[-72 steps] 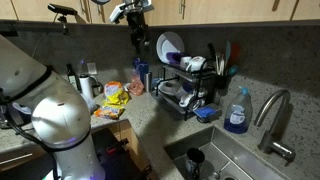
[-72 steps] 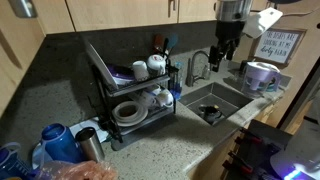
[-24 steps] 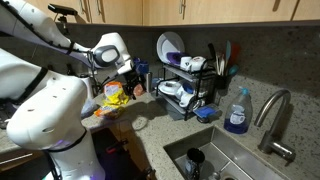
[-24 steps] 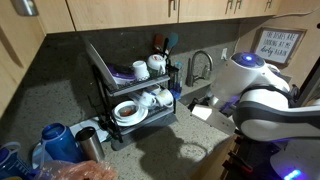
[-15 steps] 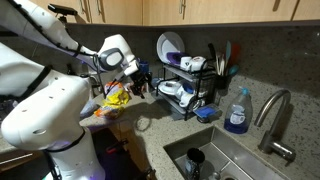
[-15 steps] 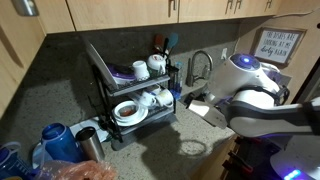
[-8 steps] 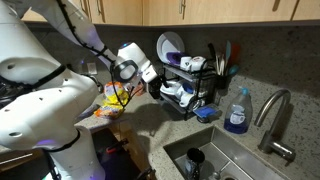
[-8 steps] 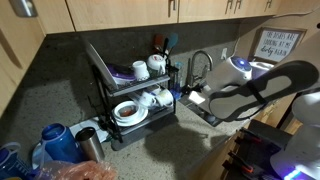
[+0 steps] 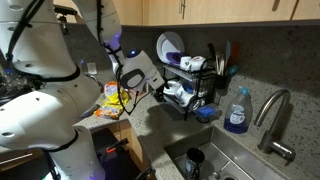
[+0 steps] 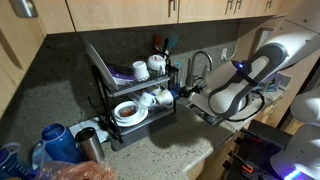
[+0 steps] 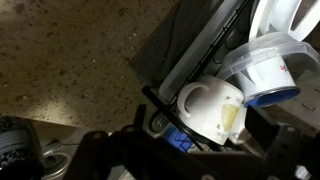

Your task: Remove the white mug from the bottom shelf of the dish rack and place it on the countertop

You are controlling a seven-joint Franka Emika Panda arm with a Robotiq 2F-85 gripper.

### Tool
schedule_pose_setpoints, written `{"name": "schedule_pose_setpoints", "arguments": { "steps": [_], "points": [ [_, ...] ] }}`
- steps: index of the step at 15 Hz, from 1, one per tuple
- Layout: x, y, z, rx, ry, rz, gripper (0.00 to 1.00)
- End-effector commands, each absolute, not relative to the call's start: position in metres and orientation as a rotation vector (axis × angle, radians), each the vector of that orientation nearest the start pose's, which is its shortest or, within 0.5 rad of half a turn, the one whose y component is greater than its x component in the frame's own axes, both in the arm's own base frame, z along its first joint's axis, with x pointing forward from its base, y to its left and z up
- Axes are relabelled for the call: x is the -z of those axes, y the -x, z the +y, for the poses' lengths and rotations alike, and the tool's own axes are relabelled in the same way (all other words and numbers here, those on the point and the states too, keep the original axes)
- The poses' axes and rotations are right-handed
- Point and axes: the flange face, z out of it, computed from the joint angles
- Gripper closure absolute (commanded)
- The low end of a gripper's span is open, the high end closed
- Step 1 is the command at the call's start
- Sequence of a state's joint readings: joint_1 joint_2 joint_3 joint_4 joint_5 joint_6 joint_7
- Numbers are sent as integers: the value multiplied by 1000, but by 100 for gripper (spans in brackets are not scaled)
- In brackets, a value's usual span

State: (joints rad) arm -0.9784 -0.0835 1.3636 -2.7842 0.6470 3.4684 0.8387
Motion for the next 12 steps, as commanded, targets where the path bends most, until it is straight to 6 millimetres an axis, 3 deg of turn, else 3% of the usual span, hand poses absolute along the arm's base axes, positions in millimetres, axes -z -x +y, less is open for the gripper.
{"name": "schedule_pose_setpoints", "arguments": {
  "steps": [1,5,12],
  "points": [
    [-293,-423,67,782,2257,1397,0],
    [-285,-427,49,760,2264,1420,0],
    [-279,-430,45,729,2248,1440,0]
  ]
}}
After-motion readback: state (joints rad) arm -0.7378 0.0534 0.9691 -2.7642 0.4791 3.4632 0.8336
